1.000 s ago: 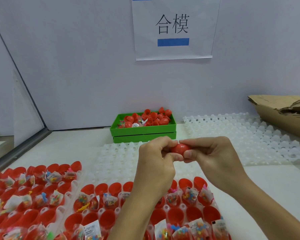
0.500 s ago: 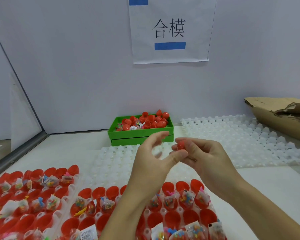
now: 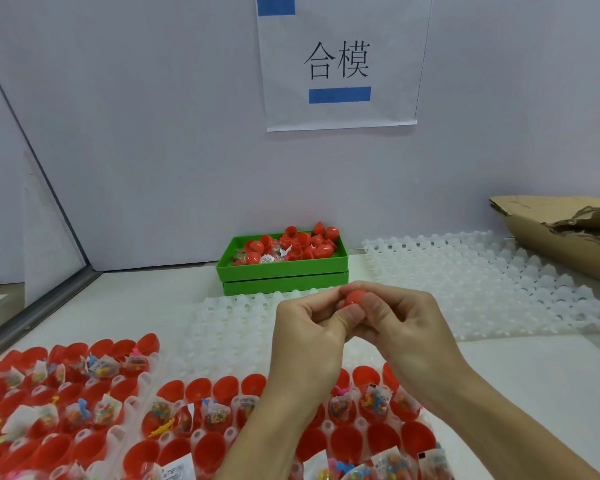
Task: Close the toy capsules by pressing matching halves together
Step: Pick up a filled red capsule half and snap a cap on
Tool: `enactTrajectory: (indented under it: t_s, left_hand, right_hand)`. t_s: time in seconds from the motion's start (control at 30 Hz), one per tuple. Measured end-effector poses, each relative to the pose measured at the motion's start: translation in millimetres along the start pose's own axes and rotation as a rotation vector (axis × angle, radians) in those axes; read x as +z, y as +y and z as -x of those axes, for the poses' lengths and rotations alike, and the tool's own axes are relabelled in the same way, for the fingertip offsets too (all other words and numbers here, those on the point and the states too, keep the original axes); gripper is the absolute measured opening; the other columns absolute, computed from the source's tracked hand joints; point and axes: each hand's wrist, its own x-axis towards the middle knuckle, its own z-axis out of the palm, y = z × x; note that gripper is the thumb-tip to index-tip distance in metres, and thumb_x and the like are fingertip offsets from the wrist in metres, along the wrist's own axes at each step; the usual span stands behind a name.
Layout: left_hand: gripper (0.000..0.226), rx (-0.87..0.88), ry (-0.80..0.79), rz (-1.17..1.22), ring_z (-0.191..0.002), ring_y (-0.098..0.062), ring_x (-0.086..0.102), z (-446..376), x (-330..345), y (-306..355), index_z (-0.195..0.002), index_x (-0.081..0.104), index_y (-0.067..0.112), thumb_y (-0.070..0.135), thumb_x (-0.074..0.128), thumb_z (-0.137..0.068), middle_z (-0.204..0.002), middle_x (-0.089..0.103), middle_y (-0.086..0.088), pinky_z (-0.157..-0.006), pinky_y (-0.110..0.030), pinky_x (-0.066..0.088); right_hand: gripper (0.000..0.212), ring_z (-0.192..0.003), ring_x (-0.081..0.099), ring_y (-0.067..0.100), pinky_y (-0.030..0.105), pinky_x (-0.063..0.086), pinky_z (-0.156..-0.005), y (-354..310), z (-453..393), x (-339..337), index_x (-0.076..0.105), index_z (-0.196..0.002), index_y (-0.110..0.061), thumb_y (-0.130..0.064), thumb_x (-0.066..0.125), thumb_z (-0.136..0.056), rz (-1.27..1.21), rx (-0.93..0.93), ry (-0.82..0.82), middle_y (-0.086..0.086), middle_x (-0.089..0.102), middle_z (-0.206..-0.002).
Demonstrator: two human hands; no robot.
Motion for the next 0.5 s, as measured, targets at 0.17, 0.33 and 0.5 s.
enactTrajectory:
  t_s: [0.17,0.33,0.5]
  left_hand:
    - [0.029,-0.167,-0.132,0.195,-0.108,-0.02,0.069,-2.4,-4.5,1.8,-0.12,0.069,0.01,0.016,0.064,-0.092,-0.11,0.074,-0.008,-0.095,-0.04,0.056]
    - [0.026,-0.288,-0.038,0.302,-0.09,-0.031,0.073,-7.4,-8.3,4.7,-0.108,0.069,0.004,0.025,0.058,-0.097,-0.1,0.073,-0.017,-0.074,-0.039,0.061]
    - [0.032,-0.308,-0.145,0.29,-0.08,-0.023,0.073,-7.2,-7.1,2.4,-0.088,0.078,0.006,0.035,0.065,-0.081,-0.086,0.074,-0.015,-0.066,-0.03,0.059]
  right_hand:
    - [0.03,-0.093,0.073,0.02,0.029,0.059,-0.08,-6.8,-2.1,-11.5,0.076,-0.101,-0.016,-0.033,0.066,-0.079,0.12,0.016,0.007,0.005,0.077,-0.097]
    - [0.036,-0.1,0.068,0.008,0.025,0.056,-0.082,-17.2,-5.2,-21.4,0.073,-0.102,-0.03,-0.041,0.074,-0.068,0.407,-0.086,0.06,-0.015,0.074,-0.098]
    - [0.044,-0.108,0.063,0.003,0.027,0.051,-0.09,-15.2,-1.4,-18.2,0.068,-0.113,-0.037,-0.02,0.083,-0.075,0.66,-0.153,-0.074,-0.024,0.071,-0.104]
